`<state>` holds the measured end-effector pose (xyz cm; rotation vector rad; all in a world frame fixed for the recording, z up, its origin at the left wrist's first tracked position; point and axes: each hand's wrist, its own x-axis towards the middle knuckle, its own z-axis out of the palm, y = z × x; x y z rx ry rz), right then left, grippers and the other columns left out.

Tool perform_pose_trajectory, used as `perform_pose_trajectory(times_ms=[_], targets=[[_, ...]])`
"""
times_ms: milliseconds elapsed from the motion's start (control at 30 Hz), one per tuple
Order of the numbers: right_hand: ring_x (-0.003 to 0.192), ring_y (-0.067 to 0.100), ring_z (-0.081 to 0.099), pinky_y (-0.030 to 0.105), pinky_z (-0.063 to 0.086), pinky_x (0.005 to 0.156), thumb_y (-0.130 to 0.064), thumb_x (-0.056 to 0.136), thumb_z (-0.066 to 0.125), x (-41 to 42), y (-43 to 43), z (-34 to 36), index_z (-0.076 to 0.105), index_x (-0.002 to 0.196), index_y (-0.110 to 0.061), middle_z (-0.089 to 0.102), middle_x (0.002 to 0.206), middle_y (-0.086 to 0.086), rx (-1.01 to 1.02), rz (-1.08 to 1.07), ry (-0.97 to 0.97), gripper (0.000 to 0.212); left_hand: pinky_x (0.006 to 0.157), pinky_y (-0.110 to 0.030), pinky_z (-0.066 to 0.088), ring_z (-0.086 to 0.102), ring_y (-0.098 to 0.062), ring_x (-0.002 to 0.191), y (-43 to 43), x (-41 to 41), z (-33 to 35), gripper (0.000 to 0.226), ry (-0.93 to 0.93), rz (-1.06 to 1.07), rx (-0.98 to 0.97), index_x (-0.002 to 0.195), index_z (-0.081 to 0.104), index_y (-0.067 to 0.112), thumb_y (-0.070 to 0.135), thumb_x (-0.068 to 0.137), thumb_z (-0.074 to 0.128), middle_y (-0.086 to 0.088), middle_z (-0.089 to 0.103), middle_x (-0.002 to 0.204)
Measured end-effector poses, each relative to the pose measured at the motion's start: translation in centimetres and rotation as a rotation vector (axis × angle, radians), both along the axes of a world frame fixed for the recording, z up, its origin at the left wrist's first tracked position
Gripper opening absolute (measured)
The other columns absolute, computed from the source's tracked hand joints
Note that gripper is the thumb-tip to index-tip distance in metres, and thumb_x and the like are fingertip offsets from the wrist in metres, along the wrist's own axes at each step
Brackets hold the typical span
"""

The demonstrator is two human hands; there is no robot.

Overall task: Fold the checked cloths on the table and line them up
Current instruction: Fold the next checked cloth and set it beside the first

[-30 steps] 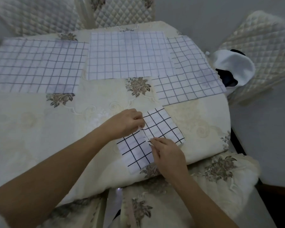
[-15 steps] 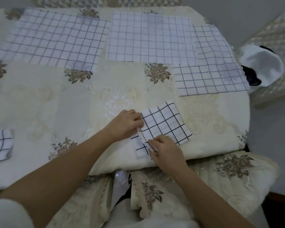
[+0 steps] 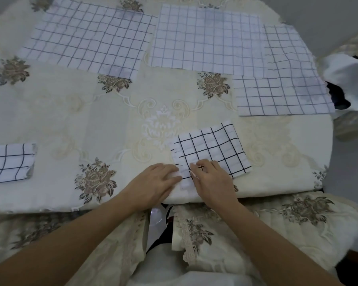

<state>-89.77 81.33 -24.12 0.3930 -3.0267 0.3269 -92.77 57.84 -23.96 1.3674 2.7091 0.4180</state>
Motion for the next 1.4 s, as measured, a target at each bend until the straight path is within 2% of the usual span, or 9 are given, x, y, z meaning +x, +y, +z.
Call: perform_pose_trajectory(times_ms=[200,367,600,800,1000,1100,1200,1300,1400], targets=[[0.099,0.026,0.059,0.037,0.053,0.066,-0.026,0.098,0.053,-0.6,-0.9,-0.6,0.065,0.125,-0.014,0.065,0.116,0.006,0.023,-0.004,0.071,0.032,0.112,-0.045,0.038,0.045,-0.025,0.136,0.0,1.1,-0.3,0.039,0.011,0.035,-0.105,0.137,0.055,0.021,0.033,0.1,0.049,-0.01,0.05,0.146],[0.125,0.031,0.054,0.045,0.049,0.097,-0.027,0.087,0.066,-0.1,-1.2,-1.3,0.06,0.133,-0.018,0.06,0.134,0.009,0.097,0.144,-0.005,0.047,0.114,-0.046,0.035,0.042,-0.026,0.139,-0.1,1.4,-0.5,0.04,0.016,0.067,-0.111,0.138,0.052,0.023,0.034,0.1,0.045,-0.01,0.046,0.15],[0.139,0.033,0.043,0.048,0.041,0.107,-0.03,0.101,0.045,0.5,-0.6,-1.3,0.051,0.143,-0.019,0.048,0.15,0.006,0.119,0.187,-0.043,0.043,0.117,-0.048,0.03,0.028,-0.026,0.148,0.1,1.7,-0.7,0.049,-0.038,0.172,-0.164,0.147,0.04,0.026,0.036,0.099,0.043,-0.011,0.028,0.162],[0.143,0.031,0.037,0.047,0.038,0.11,-0.04,0.104,0.034,0.7,-0.7,-0.7,0.045,0.147,-0.022,0.043,0.155,0.005,0.141,0.202,-0.157,0.049,0.116,-0.049,0.031,0.03,-0.024,0.147,-0.1,1.3,-0.5,0.051,-0.032,0.17,-0.177,0.148,0.038,0.025,0.037,0.099,0.041,-0.007,0.031,0.161],[0.149,0.021,0.028,0.044,0.032,0.115,-0.061,0.102,0.018,0.8,-0.9,0.7,0.035,0.153,-0.028,0.036,0.159,-0.005,-0.001,0.161,-0.27,0.063,0.107,-0.045,0.04,0.05,-0.028,0.129,1.4,0.1,-0.1,0.034,-0.047,0.35,0.075,0.128,0.057,0.015,0.02,0.095,0.048,-0.011,0.052,0.141],[0.145,0.011,0.031,0.038,0.032,0.115,-0.05,0.106,0.019,0.2,-0.8,1.2,0.033,0.154,-0.025,0.038,0.156,-0.007,-0.28,0.064,-0.286,0.056,0.103,-0.047,0.044,0.051,-0.03,0.126,4.4,-1.9,0.2,0.034,-0.032,0.484,0.197,0.125,0.058,0.008,0.013,0.091,0.052,-0.015,0.053,0.137],[0.13,0.006,0.045,0.022,0.036,0.108,-0.034,0.108,0.032,-1.3,0.3,2.4,0.042,0.148,-0.02,0.05,0.143,-0.004,-0.576,-0.125,-0.166,0.044,0.108,-0.048,0.04,0.046,-0.032,0.132,7.6,-3.5,0.1,0.04,-0.02,0.54,0.173,0.129,0.056,0.006,0.016,0.09,0.054,-0.018,0.049,0.143],[0.115,0.012,0.054,0.023,0.042,0.098,-0.022,0.106,0.037,-3.5,2.8,3.0,0.054,0.134,-0.013,0.058,0.127,0.0,-0.565,-0.18,0.006,0.034,0.114,-0.051,0.032,0.038,-0.033,0.14,10.8,-4.2,0.0,0.048,-0.011,0.556,0.086,0.139,0.049,0.005,0.03,0.097,0.048,-0.019,0.038,0.153],[0.122,0.022,0.054,0.037,0.046,0.103,-0.022,0.106,0.037,-5.5,5.7,1.4,0.056,0.134,-0.006,0.059,0.131,0.009,-0.462,-0.195,0.08,0.037,0.119,-0.053,0.023,0.026,-0.032,0.148,13.6,-4.0,-0.8,0.063,-0.005,0.535,-0.029,0.15,0.037,0.005,0.046,0.102,0.038,-0.017,0.025,0.161]])
